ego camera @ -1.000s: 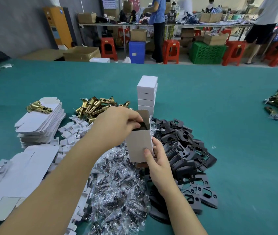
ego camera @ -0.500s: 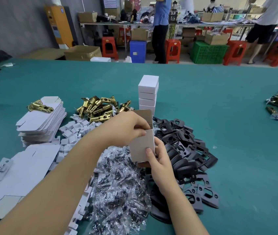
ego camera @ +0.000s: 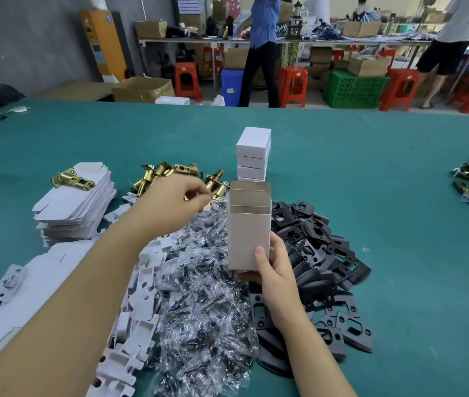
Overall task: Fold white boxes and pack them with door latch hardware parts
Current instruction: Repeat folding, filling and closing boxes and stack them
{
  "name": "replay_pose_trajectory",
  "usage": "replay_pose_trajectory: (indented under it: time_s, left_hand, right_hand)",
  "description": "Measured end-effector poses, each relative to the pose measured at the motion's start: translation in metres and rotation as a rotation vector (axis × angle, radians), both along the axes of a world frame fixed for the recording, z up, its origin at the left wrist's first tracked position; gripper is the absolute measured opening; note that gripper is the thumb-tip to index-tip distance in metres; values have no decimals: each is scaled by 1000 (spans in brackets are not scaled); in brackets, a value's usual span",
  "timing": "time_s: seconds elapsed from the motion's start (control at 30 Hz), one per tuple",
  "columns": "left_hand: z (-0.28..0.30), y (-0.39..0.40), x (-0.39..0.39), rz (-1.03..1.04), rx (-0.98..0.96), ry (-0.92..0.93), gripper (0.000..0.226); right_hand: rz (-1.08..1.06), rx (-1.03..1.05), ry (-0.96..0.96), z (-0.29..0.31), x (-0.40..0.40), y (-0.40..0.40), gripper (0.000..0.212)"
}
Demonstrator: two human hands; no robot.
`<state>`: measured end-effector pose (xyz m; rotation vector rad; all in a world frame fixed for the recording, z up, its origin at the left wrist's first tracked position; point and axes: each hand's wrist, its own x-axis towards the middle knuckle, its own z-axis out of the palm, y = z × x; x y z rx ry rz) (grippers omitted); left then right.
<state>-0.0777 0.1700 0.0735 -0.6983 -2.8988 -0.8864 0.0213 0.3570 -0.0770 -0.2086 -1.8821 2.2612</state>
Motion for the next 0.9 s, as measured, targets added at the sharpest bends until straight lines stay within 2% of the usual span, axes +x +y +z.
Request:
replay_pose_trajectory:
  time_s: [0.1, 0.17, 0.33, 0.67, 0.9]
  left_hand:
    - [-20, -10, 1, -59, -290, -141, 12]
    - [-35, -9, 5, -76, -378, -152, 16]
    - [-64, 12, 16, -139, -400, -120, 28]
    - [-92, 35, 16, -110, -557, 63, 39]
    - [-93, 39, 18, -144, -681, 212, 35]
  right_hand:
    - [-20, -3, -12, -1, -1, 1, 42]
    - [-43, -8, -18, -2, -1, 1, 34]
    - [-70, -37, -43, -1, -2, 1, 35]
    - [-75, -50, -30, 0, -2, 2, 34]
    - [-74, -55, -37, 2, -2, 1, 35]
